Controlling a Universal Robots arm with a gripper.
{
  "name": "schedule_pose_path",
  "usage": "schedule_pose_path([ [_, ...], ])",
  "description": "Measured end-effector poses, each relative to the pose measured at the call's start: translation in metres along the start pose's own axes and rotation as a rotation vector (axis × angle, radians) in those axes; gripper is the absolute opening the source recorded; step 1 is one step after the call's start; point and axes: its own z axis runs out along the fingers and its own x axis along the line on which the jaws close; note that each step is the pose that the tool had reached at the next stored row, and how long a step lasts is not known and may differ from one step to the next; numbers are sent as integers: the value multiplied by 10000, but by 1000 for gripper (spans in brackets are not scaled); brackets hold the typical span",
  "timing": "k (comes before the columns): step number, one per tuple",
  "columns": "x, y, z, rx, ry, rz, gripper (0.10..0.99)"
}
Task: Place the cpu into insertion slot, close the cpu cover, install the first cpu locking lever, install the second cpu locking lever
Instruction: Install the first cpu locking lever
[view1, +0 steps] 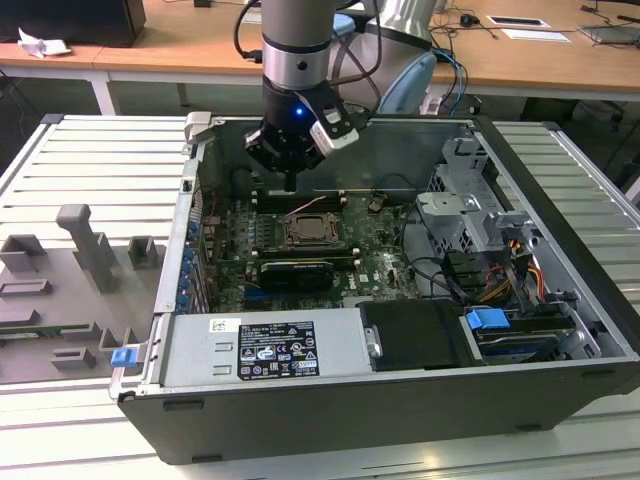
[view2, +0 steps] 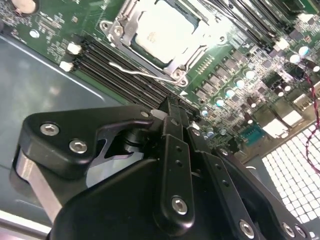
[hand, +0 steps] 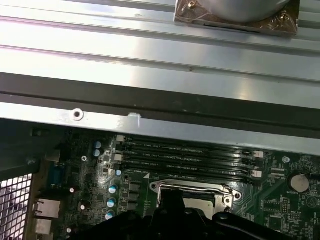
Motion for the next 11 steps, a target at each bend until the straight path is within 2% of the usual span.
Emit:
schedule_pose_path([
  [1, -39, -4, 0, 0, -1, 16, 106],
  [2, -96, -12, 5, -50, -9, 30, 106],
  [3, -134, -17, 12, -156, -20, 37, 106],
  [4, -170, -21, 25, -221, -30, 45, 106],
  [6, -206, -29, 66, -232, -35, 103, 106],
  [11, -215, -37, 152, -229, -53, 121, 106],
])
